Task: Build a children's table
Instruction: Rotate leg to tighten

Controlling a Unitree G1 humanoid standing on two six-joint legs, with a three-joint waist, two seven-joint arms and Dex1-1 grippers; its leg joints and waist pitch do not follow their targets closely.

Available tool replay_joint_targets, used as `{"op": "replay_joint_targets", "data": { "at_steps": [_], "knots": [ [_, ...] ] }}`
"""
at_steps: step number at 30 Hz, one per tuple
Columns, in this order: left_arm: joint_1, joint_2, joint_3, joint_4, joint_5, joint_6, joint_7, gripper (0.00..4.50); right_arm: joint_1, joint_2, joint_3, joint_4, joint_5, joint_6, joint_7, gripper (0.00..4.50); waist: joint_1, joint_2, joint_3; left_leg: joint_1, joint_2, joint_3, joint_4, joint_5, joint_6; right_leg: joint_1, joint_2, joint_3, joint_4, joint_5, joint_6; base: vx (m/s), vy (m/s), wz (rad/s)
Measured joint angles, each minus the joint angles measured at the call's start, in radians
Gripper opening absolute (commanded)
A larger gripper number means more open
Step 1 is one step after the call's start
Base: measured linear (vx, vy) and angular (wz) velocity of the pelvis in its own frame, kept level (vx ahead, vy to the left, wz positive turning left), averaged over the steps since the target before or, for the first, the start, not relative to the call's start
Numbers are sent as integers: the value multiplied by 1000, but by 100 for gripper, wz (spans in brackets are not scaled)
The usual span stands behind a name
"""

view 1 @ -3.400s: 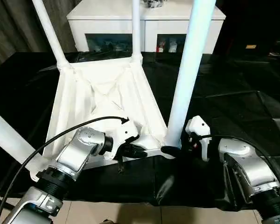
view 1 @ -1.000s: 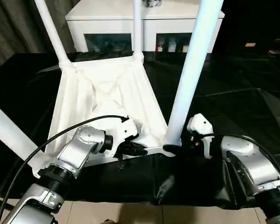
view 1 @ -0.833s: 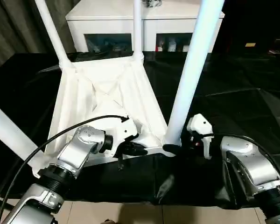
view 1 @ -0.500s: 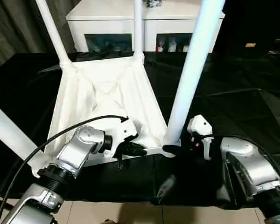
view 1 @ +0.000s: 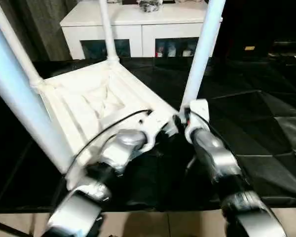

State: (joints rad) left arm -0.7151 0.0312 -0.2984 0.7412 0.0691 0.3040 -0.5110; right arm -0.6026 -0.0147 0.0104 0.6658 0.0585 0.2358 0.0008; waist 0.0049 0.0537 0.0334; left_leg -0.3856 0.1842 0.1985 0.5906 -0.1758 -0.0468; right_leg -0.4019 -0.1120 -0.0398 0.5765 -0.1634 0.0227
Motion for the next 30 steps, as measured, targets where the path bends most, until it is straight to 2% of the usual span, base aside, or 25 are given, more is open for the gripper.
{"op": "replay_joint_targets", "data": {
  "at_steps": [1, 2, 4, 6, 7, 10, 11, 13, 17, 23, 27, 30],
  "knots": [
    [0, 0, 0, 0, 2, -3, 0, 0, 2, 0, -4, 0, 0, -10, 8, 265, 1, 0, 0, 0, 0, 0, 0, 0, 0, 0, 0, 0, 0, 0, 0, 0, 0, 0],
    [0, 1, 0, -1, 4, -3, 0, 0, 5, 0, -9, 0, 2, -18, 18, 321, 2, 0, 0, 0, 0, 0, 0, 0, 0, 0, 0, 0, 0, 0, 0, 0, 0, 0],
    [1, 10, -4, -7, 4, -12, -11, 0, 38, -5, -5, -34, 0, -49, 57, 335, 5, 0, 0, -1, 0, 0, -1, 0, 0, -1, 0, 0, 1, 2, -4, 0, 0, 0],
    [6, 49, 0, -16, 5, -26, -19, 0, 75, -3, 26, -78, 1, -62, 101, 364, -3, 0, 0, -1, 2, -1, -1, 0, 0, -3, 2, -2, 1, 5, -4, 0, 0, 0],
    [11, 61, 1, -25, 4, -26, -28, 0, 85, -8, 37, -83, 1, -63, 113, 364, -4, 0, 0, -2, 2, -3, -1, 0, 0, -4, 2, -4, 1, 6, -4, 0, 0, 0],
    [46, 91, -3, -90, 4, -26, -87, 0, 127, -65, 71, -159, 0, -46, 164, 386, 2, 1, 0, -2, 4, -2, -3, 0, 0, -5, 2, -5, 1, 4, -2, 0, 0, 0],
    [55, 102, -7, -105, 2, -26, -111, 0, 144, -97, 80, -197, 0, -38, 197, 406, 5, 1, 0, -2, 4, -2, -3, 0, 0, -5, 2, -5, 1, 4, -1, 0, 0, 0],
    [84, 148, -19, -149, -4, -44, -176, 0, 204, -204, 104, -321, 6, -8, 317, 406, 17, 1, 0, -1, 4, -1, -3, 0, 0, -4, 2, -4, 1, 2, 2, 0, 0, 0],
    [124, 239, -37, -217, -24, -72, -308, 0, 279, -311, 109, -422, 22, 4, 474, 406, 18, 1, 1, -1, 5, 0, -3, 0, 0, -6, 3, -3, 1, 1, 2, 0, 0, 0],
    [213, 357, -67, -373, -116, -36, -580, 0, 383, -471, 139, -596, 180, 29, 807, 406, 40, 3, 1, -1, 5, 1, -4, -1, 0, -4, 2, -3, 1, -1, 2, 0, 0, 0],
    [222, 362, -85, -393, -123, -25, -636, 0, 386, -490, 144, -612, 206, 38, 899, 406, 50, 2, 1, 0, 5, 3, -2, -1, 0, -3, 2, 0, 1, 0, 1, 0, 0, 0],
    [221, 356, -92, -393, -123, -20, -636, 0, 372, -492, 168, -579, 181, 25, 923, 406, 48, 2, 2, 0, 5, 3, -2, -1, 0, -2, 2, 0, 2, 0, 0, 0, 0, 0]
  ]
}}
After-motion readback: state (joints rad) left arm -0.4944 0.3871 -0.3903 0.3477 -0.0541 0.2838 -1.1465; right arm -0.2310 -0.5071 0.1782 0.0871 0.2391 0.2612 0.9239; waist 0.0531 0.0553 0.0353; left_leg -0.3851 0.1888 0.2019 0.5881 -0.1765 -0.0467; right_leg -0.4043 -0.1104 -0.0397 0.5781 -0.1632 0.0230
